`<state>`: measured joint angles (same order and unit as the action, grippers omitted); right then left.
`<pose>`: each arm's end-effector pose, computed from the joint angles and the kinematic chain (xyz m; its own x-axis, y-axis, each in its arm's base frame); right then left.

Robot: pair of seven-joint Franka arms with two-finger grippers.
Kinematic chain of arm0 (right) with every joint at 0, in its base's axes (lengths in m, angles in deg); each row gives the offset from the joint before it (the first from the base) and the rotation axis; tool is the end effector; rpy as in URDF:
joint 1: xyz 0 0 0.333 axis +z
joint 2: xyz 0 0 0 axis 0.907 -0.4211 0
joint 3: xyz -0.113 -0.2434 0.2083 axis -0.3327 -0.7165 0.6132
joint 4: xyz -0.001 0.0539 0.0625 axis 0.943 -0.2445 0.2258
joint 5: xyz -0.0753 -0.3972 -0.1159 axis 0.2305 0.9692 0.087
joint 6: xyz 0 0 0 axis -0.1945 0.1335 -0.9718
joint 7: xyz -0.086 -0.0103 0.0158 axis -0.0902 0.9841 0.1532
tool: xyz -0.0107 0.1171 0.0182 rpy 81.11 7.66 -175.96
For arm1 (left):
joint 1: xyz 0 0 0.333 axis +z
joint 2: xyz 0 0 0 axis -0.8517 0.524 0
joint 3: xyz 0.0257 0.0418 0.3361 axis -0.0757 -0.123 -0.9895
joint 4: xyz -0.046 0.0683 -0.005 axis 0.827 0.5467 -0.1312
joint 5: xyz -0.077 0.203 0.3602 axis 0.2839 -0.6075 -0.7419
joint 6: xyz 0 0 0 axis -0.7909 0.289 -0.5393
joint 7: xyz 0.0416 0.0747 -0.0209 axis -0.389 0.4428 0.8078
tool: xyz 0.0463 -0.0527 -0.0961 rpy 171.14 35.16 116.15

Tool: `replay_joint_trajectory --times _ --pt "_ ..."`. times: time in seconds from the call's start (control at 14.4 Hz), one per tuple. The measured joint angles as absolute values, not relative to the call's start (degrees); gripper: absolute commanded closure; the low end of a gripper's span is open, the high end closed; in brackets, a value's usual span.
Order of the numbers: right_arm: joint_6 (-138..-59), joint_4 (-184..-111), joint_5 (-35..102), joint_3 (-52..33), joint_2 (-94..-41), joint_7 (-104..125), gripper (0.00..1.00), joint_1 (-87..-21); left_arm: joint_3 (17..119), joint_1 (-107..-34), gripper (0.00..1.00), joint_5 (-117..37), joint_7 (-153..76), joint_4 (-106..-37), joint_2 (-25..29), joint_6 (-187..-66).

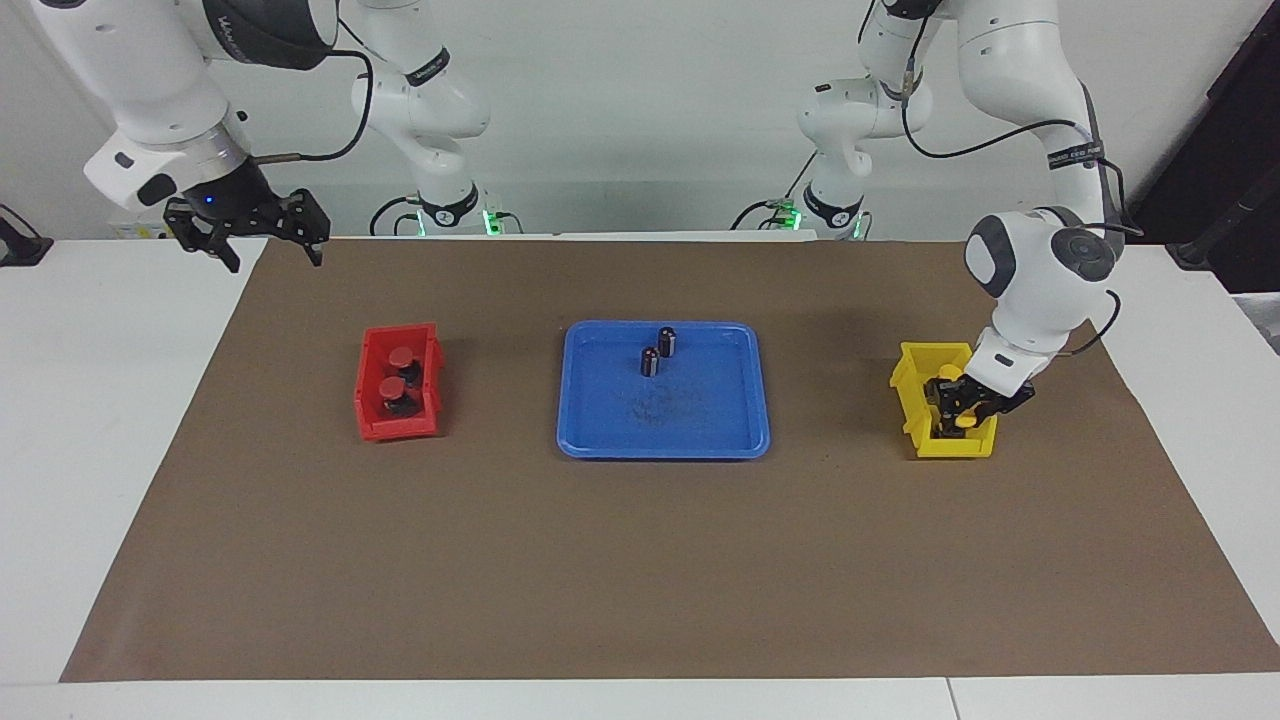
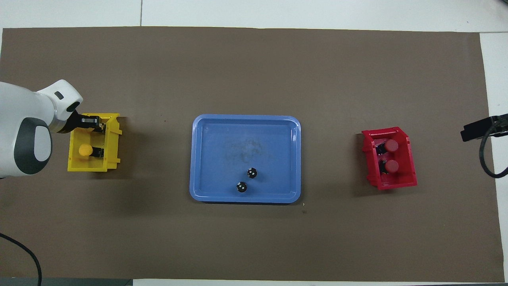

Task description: Sort red and yellow buttons by color

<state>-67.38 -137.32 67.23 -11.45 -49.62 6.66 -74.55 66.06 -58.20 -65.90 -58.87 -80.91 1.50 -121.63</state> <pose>0.5573 -0.0472 0.6287 0.9887 0.1225 -0.0864 0.1263 -0.9912 0.0405 0.6097 -0.0054 0.3483 0.9908 -0.1093 0.0802 -0.1081 -0.9939 -0.0194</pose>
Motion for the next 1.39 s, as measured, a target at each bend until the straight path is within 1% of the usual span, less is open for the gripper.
replay_joint_trajectory --times 0.14,0.21,0.28,0.76,0.9,1.18,1.39 --pt "-67.8 -137.3 67.2 -11.5 -49.6 6.7 0.00 -74.6 66.1 -58.2 0.33 -65.9 -58.9 -80.4 1.5 -121.3" --pt "-67.9 -137.3 67.2 -11.5 -49.6 6.7 0.00 -74.6 66.1 -58.2 0.20 -65.9 -58.9 -79.7 1.4 -120.4" --pt "-67.9 -137.3 67.2 -11.5 -49.6 6.7 0.00 -74.6 66.1 -58.2 0.00 -65.9 -58.9 -78.6 1.3 -118.7" --pt "-67.9 -137.3 67.2 -11.4 -49.6 6.7 0.00 -74.6 66.7 -58.3 0.00 -65.9 -60.1 -67.2 -0.7 -101.2" --pt "-67.9 -137.2 67.2 -11.4 -49.6 6.9 0.00 -74.5 66.8 -58.3 0.00 -65.9 -60.3 -63.8 -2.4 -97.2" --pt "-67.9 -137.1 67.2 -11.4 -49.6 7.0 0.00 -74.6 66.9 -58.3 0.00 -65.9 -60.3 -60.3 -7.9 -88.5" --pt "-67.9 -137.1 67.2 -11.4 -49.6 7.0 0.00 -74.6 67.2 -58.3 0.00 -65.6 -60.6 -55.2 -8.9 -80.7"
